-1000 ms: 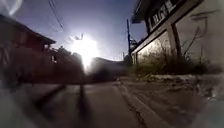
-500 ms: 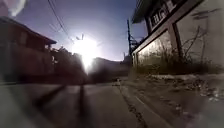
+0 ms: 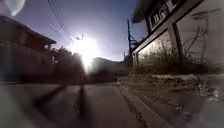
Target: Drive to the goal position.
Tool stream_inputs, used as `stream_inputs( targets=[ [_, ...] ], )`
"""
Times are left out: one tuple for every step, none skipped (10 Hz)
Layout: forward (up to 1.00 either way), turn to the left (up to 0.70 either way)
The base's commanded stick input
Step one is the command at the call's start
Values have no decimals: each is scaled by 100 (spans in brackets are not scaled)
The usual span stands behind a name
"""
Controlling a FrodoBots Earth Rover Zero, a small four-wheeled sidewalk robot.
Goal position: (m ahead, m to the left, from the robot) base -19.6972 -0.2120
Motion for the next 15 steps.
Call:
stream_inputs(
  targets=[
    [0, 51],
    [0, 51],
    [0, 51],
    [0, 51],
    [0, 51],
    [0, 51],
    [0, 56],
    [0, 56],
    [0, 56],
    [0, 56],
    [0, 56],
    [0, 56],
    [0, 56],
    [0, 56],
    [0, 56]
  ],
)
